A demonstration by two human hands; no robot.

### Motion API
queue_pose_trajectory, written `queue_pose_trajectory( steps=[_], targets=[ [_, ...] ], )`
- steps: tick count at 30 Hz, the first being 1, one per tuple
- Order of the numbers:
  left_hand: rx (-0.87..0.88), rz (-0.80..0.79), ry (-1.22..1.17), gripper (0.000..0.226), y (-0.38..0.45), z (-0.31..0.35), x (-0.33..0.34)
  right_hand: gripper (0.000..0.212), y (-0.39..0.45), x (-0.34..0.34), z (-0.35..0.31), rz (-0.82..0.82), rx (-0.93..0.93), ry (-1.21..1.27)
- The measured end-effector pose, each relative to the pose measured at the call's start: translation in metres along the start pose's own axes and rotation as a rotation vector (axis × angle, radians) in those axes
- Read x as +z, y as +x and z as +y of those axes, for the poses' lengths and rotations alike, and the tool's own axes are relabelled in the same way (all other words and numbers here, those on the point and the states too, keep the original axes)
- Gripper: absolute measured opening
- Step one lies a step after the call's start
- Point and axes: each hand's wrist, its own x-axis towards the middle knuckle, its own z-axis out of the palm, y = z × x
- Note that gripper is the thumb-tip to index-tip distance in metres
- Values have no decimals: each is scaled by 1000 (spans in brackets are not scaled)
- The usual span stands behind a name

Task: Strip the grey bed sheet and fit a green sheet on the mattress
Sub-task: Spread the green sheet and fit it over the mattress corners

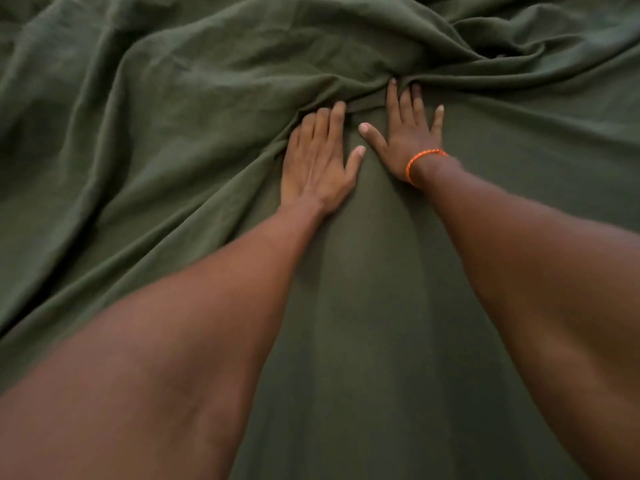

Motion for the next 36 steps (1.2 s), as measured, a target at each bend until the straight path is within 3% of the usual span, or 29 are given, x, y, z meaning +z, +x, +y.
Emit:
queue_pose_trajectory(
  steps=[4, 8, 14, 18, 21, 30, 36],
  targets=[
    [120, -10, 3, 65, -2, -2, 8, 83, -1, 14, -2, 88, -8, -88],
    [159, -115, 5, 62, -1, -3, 8, 77, -4, 6, -3, 40, 14, -136],
    [187, -216, 73, 62, 2, 5, 1, 67, -14, -12, -39, -102, 269, -63],
    [157, -322, 129, 62, 4, 19, -12, 61, -97, 16, -39, 70, 215, 1],
    [107, -307, 182, 61, -5, 36, -27, 60, -175, 43, -26, 228, 178, -12],
    [94, -174, -152, 56, -202, 103, -64, 56, -296, 50, 6, 227, 200, 100],
    [268, -284, -179, 59, -346, 168, -62, 55, -405, 58, 81, 294, 348, 62]
  ],
)
